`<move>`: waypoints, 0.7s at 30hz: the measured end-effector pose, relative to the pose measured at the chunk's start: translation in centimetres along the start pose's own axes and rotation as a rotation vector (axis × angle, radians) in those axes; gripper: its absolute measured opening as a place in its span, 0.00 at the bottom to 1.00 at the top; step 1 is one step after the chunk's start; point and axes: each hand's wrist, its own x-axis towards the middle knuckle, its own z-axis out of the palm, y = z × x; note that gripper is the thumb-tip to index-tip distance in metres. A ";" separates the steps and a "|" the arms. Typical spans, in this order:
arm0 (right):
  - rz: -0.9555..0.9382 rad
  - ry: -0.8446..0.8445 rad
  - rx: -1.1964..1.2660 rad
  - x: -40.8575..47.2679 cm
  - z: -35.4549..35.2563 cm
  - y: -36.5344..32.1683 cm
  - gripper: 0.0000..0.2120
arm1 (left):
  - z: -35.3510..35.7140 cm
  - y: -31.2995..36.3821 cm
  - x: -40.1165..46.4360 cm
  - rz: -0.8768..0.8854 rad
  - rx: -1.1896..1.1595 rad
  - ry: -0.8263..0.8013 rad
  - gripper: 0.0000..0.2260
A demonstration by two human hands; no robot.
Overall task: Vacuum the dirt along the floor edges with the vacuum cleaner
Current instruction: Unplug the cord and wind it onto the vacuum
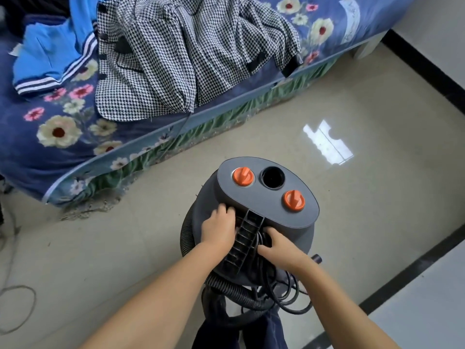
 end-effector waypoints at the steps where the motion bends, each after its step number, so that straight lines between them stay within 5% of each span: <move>1: 0.003 0.070 -0.029 -0.5 0.2 0.3 0.27 | 0.1 -0.1 0.0 -0.006 0.004 0.009 0.14; 12: -0.061 0.380 -0.127 -1.6 2.3 1.6 0.21 | -1.0 -1.7 0.7 -0.098 -0.064 -0.042 0.17; 21: -0.082 0.346 -0.201 -1.6 0.8 2.7 0.20 | -1.2 -4.1 1.1 -0.184 -0.116 0.038 0.14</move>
